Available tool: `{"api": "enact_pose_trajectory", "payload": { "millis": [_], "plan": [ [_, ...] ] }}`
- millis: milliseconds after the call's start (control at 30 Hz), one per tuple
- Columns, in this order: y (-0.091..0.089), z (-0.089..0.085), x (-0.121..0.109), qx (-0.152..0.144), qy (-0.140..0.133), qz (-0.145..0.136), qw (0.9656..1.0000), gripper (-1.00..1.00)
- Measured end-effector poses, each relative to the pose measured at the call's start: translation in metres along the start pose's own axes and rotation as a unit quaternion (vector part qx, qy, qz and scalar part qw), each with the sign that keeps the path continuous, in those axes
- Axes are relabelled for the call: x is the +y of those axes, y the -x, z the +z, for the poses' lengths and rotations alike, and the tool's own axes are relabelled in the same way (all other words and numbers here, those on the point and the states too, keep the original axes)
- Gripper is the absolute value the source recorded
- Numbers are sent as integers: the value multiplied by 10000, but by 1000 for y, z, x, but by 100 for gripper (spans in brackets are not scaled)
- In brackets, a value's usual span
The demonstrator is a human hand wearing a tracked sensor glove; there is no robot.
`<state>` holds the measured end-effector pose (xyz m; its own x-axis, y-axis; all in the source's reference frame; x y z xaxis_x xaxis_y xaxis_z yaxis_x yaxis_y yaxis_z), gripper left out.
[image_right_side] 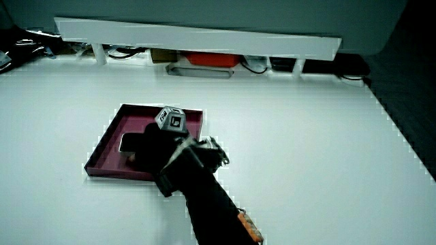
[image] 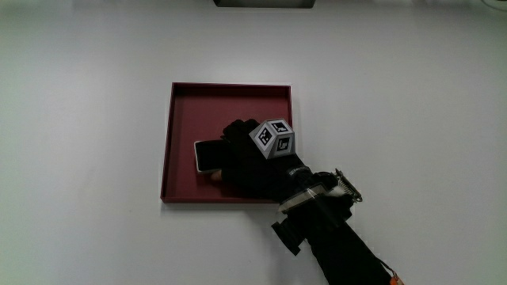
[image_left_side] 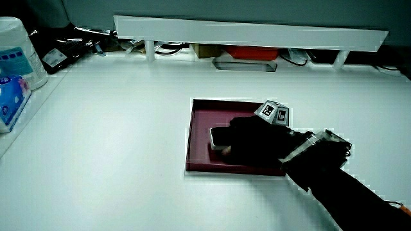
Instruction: Place eraser
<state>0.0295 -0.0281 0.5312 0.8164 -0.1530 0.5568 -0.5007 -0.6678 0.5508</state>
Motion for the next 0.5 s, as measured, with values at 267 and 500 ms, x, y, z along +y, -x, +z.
{"api": "enact_pose_trajectory", "payload": {
  "millis": [267,500],
  "plan": [
    [0,-5,-1,-17,-26,81,10000,0],
    [-7,-12,2,-13,-39,54,10000,-15]
  ]
}}
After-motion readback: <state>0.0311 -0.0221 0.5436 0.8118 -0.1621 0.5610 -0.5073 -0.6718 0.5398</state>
